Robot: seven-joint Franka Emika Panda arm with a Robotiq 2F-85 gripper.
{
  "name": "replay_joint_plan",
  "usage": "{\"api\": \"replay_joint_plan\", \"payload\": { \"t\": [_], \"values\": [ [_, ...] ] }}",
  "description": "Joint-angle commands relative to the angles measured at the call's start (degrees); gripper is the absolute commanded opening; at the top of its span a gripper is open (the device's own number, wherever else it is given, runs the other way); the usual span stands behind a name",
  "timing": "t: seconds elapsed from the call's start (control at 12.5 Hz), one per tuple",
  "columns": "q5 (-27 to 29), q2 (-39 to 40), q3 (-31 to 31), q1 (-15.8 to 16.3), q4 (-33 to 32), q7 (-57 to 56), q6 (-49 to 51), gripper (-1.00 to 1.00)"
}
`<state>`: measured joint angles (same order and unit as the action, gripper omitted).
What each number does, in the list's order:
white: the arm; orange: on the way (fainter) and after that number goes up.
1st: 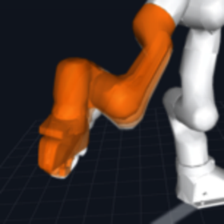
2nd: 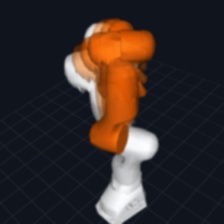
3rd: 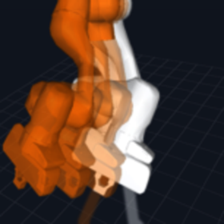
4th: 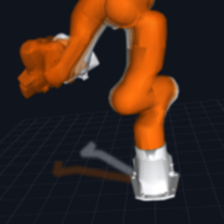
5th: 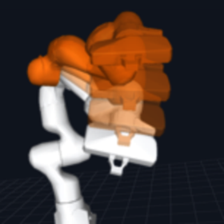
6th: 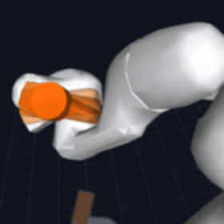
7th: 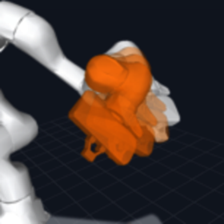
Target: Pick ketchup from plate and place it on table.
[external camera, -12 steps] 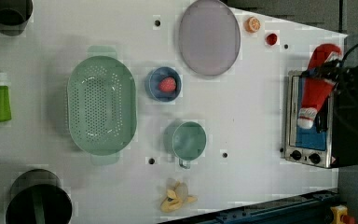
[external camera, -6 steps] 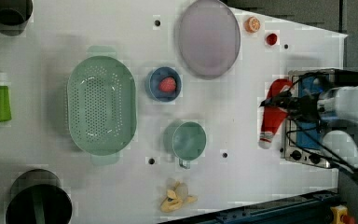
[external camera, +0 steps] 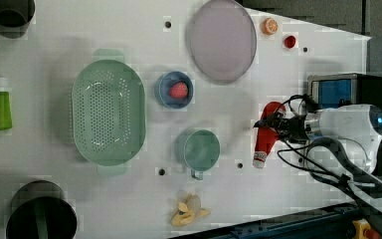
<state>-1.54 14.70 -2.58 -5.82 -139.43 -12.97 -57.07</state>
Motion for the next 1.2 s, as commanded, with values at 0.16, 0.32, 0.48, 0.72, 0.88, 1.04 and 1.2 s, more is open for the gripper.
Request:
{"api": "replay_joint_plan", "payload": {
  "t": [0.16,0.32,0.48,0.72,0.88,1.04,1.2],
  "values": [
    [0.37,-4.25,-0.03,-0.15,0.57,2.12,-2.8,1.0],
    [0.37,-7.59,-0.04,-0.14,2.18,2.12,-1.85,1.0],
    [0.37,-11.65,-0.01,-0.16,5.41,2.47,3.48,1.0],
    [1.04,-16.21,0.0,-0.16,13.51,5.44,17.9,1.0],
    [1.23,-17.72,-0.05,-0.08,20.78,8.54,26.06,1.0],
    [1.2,-17.99,-0.07,-0.06,28.67,8.53,34.45,1.0],
    [1.19,-17.79,-0.01,-0.09,35.36,8.54,43.85,1.0]
  ]
}}
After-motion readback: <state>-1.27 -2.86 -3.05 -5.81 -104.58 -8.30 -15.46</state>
